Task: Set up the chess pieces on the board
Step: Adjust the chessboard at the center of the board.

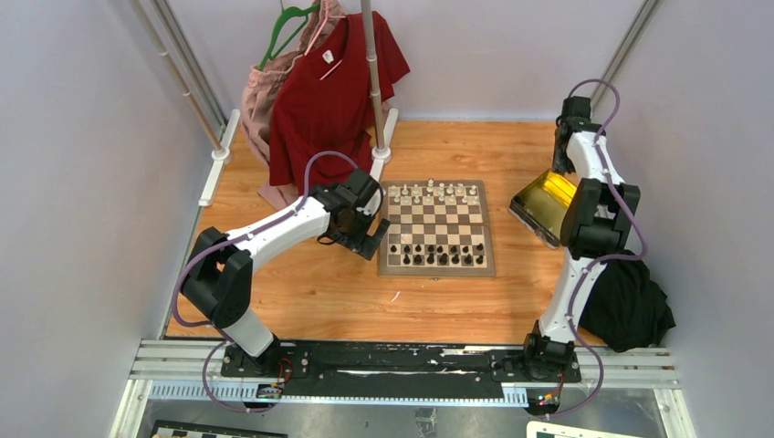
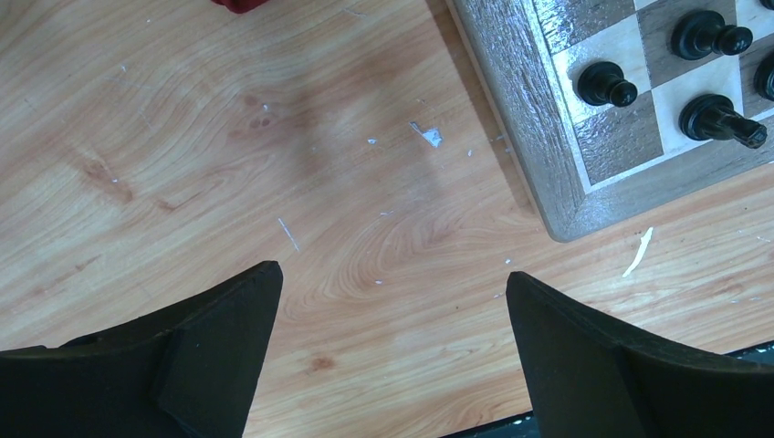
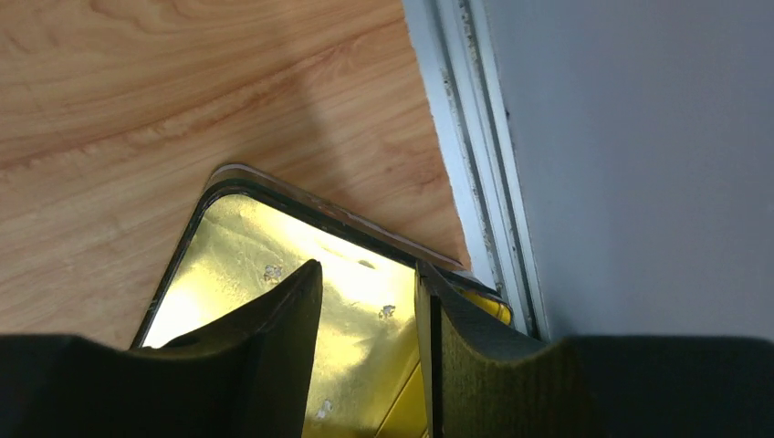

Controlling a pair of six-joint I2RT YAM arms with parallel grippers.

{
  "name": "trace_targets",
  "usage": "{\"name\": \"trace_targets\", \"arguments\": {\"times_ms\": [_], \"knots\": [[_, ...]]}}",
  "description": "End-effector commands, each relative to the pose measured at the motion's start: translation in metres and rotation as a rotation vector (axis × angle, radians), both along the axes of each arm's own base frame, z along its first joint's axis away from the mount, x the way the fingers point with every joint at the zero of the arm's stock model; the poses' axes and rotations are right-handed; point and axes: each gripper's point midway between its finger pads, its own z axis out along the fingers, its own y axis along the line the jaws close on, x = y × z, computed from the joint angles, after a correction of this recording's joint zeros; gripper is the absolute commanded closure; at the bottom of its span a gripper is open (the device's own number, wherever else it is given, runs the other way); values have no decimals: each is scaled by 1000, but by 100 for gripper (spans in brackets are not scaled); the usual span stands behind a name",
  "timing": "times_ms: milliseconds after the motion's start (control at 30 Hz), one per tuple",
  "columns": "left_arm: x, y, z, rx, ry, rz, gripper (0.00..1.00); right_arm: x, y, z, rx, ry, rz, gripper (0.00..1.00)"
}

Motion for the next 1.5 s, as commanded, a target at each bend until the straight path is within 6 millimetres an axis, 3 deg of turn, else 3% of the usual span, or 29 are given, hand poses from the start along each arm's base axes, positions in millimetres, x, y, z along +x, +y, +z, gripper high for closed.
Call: {"name": "trace_targets", "arguments": {"times_ms": [0,267,467,600,700,767,1000,1133,1200,1300,1467], "knots": [[-2,6,-3,21,10,-2,0,6,-8,-28,-4,90,108,54],[2,1,-8,22,21,-9,0,18,-22,-48,22,95,122,53],[5,0,-9,28,23,-11,0,13,-33,-67,62,115,91,57],[6,1,-9,33,23,-12,0,5,-35,-81,88,137,59,67],[6,1,-9,33,27,-11,0,-1,-37,-86,108,144,26,85],[6,1,-10,34,29,-11,0,-4,-38,-85,111,144,-2,92],[4,2,-9,30,31,-12,0,-22,-36,-81,119,162,-83,100],[3,1,-8,22,35,-10,0,-35,-31,-74,137,164,-131,100],[2,0,-9,18,39,-11,0,-36,-29,-65,137,143,-133,92],[0,-2,-9,9,47,-15,0,-28,-25,-40,126,74,-105,71],[-1,-3,-8,-1,46,-16,0,-5,-13,13,99,-41,-55,59]]}}
